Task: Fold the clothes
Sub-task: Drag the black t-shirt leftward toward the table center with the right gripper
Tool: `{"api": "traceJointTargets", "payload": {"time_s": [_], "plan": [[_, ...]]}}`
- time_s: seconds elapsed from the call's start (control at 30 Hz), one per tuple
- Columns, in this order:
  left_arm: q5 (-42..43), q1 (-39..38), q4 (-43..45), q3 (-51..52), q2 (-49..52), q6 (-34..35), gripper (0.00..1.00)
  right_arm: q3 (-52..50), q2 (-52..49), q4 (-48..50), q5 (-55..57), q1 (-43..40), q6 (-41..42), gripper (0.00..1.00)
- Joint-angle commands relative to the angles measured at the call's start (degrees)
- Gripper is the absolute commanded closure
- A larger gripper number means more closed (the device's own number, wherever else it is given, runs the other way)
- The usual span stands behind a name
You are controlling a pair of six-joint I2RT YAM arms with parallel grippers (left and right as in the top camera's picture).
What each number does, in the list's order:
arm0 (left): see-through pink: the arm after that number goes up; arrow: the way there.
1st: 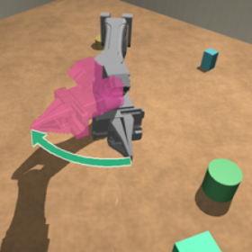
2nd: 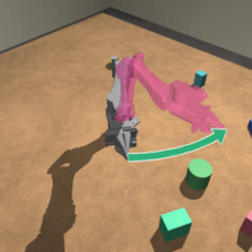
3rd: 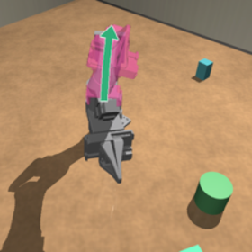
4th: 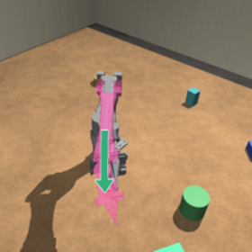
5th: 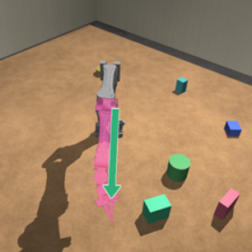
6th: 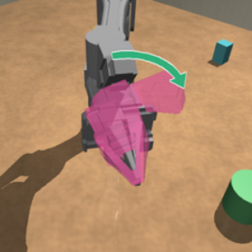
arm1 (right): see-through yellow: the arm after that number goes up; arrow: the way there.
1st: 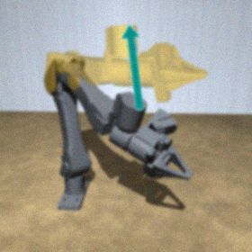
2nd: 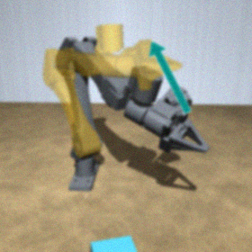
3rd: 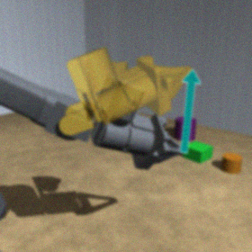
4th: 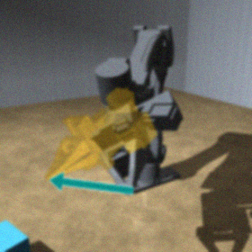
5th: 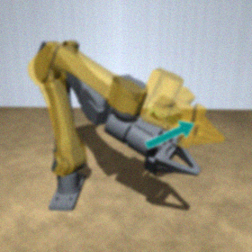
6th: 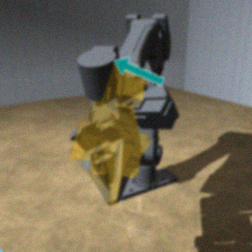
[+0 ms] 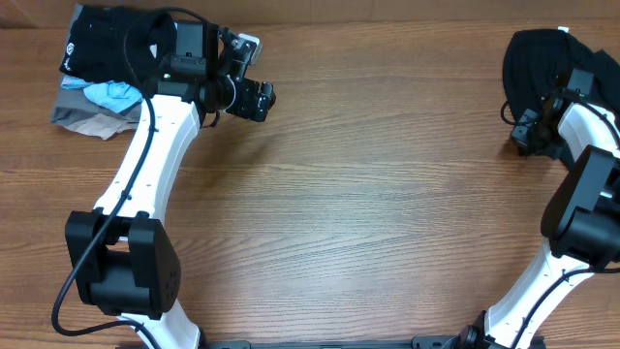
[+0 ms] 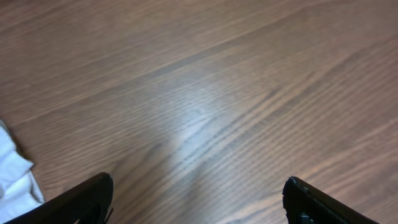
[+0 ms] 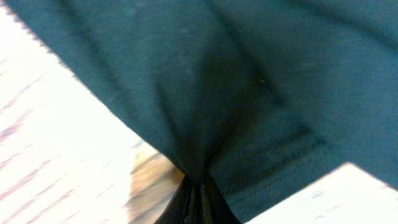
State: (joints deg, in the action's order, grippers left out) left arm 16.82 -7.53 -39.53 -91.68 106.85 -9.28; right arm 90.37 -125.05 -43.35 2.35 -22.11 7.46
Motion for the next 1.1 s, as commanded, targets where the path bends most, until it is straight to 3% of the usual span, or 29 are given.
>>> {"api": "traceJointTargets", "payload": {"time_s": [0.0,0.17,0.37,0.67,0.97,1.0,1.03,1.07], "plan": [[-5.0,0.2,0.8,-1.8,0.5,3.4,0.1,0.8,1.1,-1.7,-14.0,3.1,-0.2,0.96],[-5.4,0.3,0.8,-2.9,0.5,3.6,0.1,5.3,6.4,-6.1,-20.7,8.7,-1.9,0.96],[-5.5,0.4,0.8,-3.4,0.5,3.5,0.1,11.4,11.3,-10.8,-20.9,19.7,-1.9,0.96],[-11.6,1.3,-0.9,-3.4,0.4,3.5,0.09,13.2,12.0,-9.0,-20.4,36.3,0.5,0.96],[-12.7,3.5,-2.5,-3.4,0.4,3.6,0.06,13.2,12.1,-8.7,-24.7,45.5,3.7,0.96],[-12.7,3.8,-2.8,-3.4,0.4,3.7,0.05,13.2,12.2,-8.9,-26.4,46.2,3.7,0.85],[-12.7,3.9,-3.1,-3.4,0.4,3.7,0.04,13.3,12.4,-9.0,-27.8,46.5,3.7,0.66],[-12.8,4.0,-3.4,-3.4,0.4,3.7,0.03,13.3,12.6,-9.3,-29.2,46.5,3.7,0.6]]}}
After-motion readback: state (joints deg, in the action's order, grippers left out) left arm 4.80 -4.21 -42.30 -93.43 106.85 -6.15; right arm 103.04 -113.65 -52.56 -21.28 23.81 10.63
